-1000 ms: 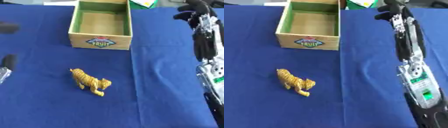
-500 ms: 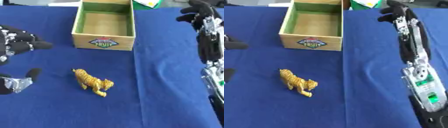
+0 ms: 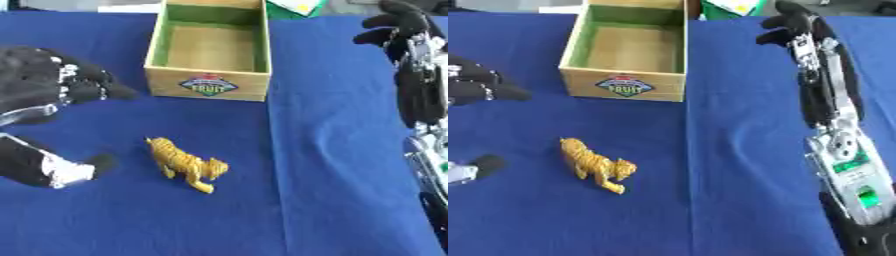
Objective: Pick up objects on the table and place them in the box.
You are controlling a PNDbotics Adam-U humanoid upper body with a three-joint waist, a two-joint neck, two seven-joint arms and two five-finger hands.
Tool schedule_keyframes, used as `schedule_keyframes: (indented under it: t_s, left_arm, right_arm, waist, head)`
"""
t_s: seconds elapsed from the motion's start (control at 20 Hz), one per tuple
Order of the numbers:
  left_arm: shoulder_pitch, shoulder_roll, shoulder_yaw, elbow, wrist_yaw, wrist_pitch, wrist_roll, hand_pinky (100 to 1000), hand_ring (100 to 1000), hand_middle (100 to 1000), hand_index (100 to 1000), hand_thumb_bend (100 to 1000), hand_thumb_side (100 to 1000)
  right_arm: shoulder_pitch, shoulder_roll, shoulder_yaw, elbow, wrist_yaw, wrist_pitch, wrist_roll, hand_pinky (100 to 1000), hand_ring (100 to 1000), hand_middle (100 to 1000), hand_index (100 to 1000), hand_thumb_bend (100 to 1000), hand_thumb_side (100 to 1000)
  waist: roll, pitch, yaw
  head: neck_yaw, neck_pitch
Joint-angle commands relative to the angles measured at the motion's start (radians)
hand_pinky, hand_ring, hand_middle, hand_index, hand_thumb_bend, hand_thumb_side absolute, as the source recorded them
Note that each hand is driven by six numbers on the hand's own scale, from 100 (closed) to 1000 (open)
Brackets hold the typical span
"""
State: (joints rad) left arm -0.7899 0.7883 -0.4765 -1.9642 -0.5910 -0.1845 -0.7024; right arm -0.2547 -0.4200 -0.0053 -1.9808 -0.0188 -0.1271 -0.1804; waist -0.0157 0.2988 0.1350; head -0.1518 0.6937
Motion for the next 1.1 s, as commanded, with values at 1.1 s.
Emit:
schedule_keyframes:
  t_s: [1.1]
  left_arm:
    - [-0.125,-0.249,-0.044,0.336,0.093,0.057,-0.188,654,753,737,911,494,572]
  right_arm:
    - [-0.015,-0.014,0.005,-0.019,-0.008,-0.001,0.011,804,651,660,845,100,882]
  waist:
    - [0.002,0.001,-0.039]
  head:
    - [0.041,-0.027]
